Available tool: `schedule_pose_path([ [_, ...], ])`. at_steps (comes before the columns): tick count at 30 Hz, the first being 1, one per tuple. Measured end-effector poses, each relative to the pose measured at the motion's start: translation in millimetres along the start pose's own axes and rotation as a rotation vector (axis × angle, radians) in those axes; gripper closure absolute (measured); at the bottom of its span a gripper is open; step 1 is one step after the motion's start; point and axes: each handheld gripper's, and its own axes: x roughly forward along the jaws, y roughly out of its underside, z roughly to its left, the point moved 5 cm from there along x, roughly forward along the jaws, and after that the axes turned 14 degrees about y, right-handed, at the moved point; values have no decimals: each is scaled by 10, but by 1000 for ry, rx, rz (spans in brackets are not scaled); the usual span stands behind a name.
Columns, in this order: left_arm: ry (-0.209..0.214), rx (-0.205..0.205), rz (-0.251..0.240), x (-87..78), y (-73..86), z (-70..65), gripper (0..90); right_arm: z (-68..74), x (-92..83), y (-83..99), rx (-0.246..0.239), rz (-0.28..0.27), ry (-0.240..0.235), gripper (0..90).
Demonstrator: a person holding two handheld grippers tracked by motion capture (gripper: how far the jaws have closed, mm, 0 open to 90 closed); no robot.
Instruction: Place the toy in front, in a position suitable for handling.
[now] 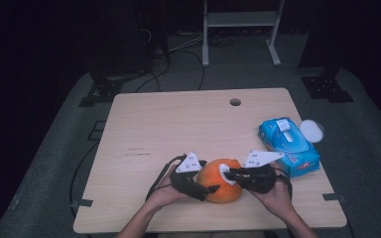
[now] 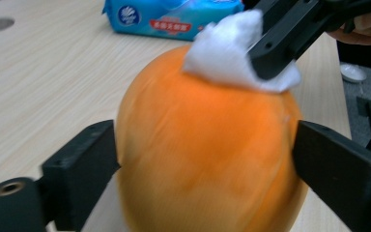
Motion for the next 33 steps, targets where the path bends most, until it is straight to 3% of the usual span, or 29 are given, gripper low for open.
schedule_pose_path([
  [4,62,-94,8,24,114,78,75,-89,1,37,23,6,9,808],
  [5,79,-95,5,33,133,73,132,-106,2,41,30,8,12,808],
  [8,75,-94,2,28,118,60,238,-109,3,37,38,5,11,807],
  [9,49,-81,-3,17,70,42,254,-55,-9,-11,29,-17,25,807],
  [13,16,-22,4,30,-43,-77,265,60,-63,-106,2,-66,-5,807],
  [15,18,-12,4,35,-53,-97,261,82,-86,-118,-18,-66,4,808],
  [20,57,-110,-38,53,49,35,115,-54,-66,-1,20,-28,26,809],
  [23,79,-163,-53,78,104,84,118,-127,-44,39,37,-12,35,809],
  [27,53,-128,-58,35,47,48,291,-100,-47,11,41,-24,35,809],
  [33,1,-74,-103,-84,-137,-31,330,87,-137,-177,11,-105,1,809],
])
